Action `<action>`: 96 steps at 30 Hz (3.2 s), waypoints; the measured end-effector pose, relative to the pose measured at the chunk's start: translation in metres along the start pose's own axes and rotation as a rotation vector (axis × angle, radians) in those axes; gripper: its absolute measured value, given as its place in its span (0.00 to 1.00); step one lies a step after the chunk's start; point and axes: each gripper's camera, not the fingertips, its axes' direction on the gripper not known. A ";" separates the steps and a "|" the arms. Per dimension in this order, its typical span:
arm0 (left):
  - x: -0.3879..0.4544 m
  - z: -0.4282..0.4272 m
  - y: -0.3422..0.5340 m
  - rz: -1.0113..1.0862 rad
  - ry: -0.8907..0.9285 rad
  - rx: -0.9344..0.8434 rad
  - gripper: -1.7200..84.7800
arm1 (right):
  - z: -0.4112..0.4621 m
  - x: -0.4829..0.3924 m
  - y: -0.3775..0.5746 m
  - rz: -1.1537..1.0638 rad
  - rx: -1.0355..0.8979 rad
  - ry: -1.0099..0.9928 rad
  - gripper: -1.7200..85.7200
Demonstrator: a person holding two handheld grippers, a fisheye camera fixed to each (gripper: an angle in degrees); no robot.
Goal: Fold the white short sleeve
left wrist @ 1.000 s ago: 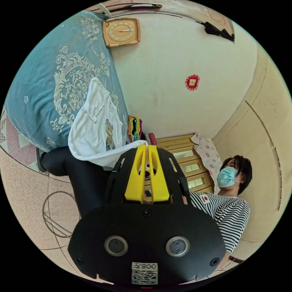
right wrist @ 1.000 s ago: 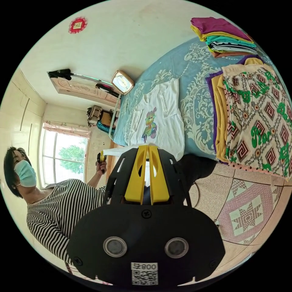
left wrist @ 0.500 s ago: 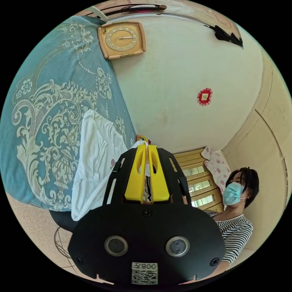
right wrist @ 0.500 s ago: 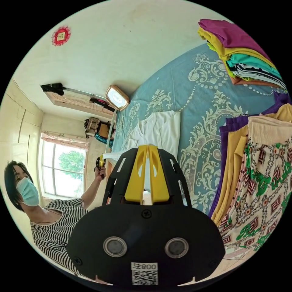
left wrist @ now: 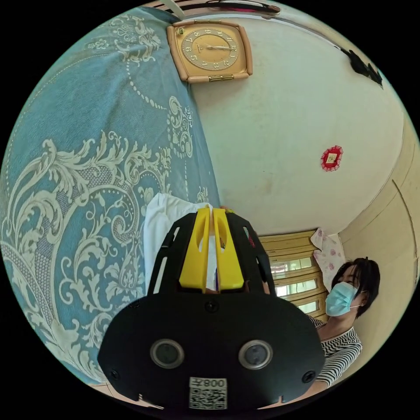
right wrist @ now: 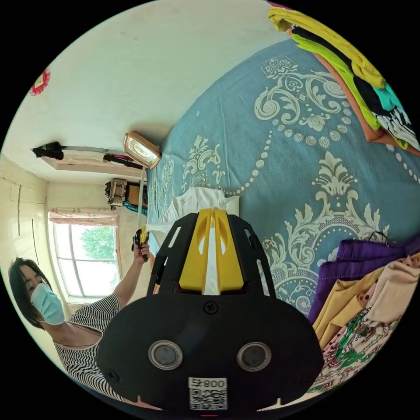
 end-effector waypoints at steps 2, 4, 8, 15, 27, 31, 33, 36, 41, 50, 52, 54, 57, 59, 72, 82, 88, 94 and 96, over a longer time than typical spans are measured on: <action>-0.002 0.011 -0.014 -0.004 -0.005 0.000 0.03 | 0.011 -0.003 -0.030 0.015 -0.015 0.005 0.03; -0.003 0.022 -0.027 -0.010 -0.015 0.000 0.04 | 0.019 -0.006 -0.050 0.024 -0.023 0.005 0.03; -0.007 0.042 -0.052 -0.046 -0.048 0.009 0.04 | 0.032 -0.010 -0.093 0.062 -0.041 -0.007 0.03; -0.010 0.060 -0.069 -0.100 -0.048 0.109 0.05 | 0.034 -0.021 -0.135 0.102 -0.018 -0.086 0.03; 0.058 0.149 -0.075 0.114 -0.081 -0.107 0.03 | 0.042 -0.135 -0.173 -0.132 -0.059 0.011 0.02; 0.078 0.203 -0.080 0.196 -0.192 -0.270 0.02 | 0.089 -0.197 -0.179 -0.296 -0.211 0.219 0.02; 0.087 0.229 -0.089 0.217 -0.288 -0.322 0.02 | 0.103 -0.213 -0.184 -0.333 -0.255 0.304 0.02; 0.098 0.247 -0.101 0.239 -0.324 -0.324 0.02 | 0.109 -0.235 -0.195 -0.376 -0.263 0.412 0.02; 0.112 0.262 -0.120 0.258 -0.376 -0.300 0.02 | 0.093 -0.256 -0.219 -0.371 -0.192 0.405 0.02; 0.139 0.266 -0.099 0.352 -0.330 -0.291 0.02 | 0.061 -0.275 -0.217 -0.349 -0.102 0.365 0.02; 0.138 0.269 -0.091 0.363 -0.359 -0.320 0.02 | 0.057 -0.279 -0.202 -0.372 -0.100 0.379 0.02; 0.133 0.271 -0.087 0.342 -0.427 -0.335 0.02 | 0.055 -0.282 -0.187 -0.392 -0.093 0.439 0.02; 0.130 0.267 -0.084 0.314 -0.416 -0.318 0.02 | 0.060 -0.275 -0.175 -0.386 -0.148 0.510 0.02; 0.137 0.262 -0.082 0.344 -0.402 -0.298 0.02 | 0.043 -0.281 -0.165 -0.397 -0.086 0.502 0.03; 0.126 0.202 -0.055 0.324 -0.515 -0.215 0.02 | -0.013 -0.224 -0.134 -0.242 0.019 0.556 0.06; 0.121 0.154 -0.026 0.296 -0.450 -0.156 0.03 | -0.062 -0.191 -0.096 -0.223 0.049 0.518 0.02; 0.126 0.079 0.048 0.301 -0.424 -0.205 0.06 | -0.119 -0.163 0.002 -0.213 0.055 0.488 0.03; 0.107 -0.016 0.138 0.142 -0.543 -0.154 0.09 | -0.137 -0.136 0.143 -0.192 -0.089 0.496 0.07; 0.100 -0.046 0.163 0.090 -0.517 -0.098 0.10 | -0.145 -0.121 0.171 -0.151 -0.089 0.455 0.08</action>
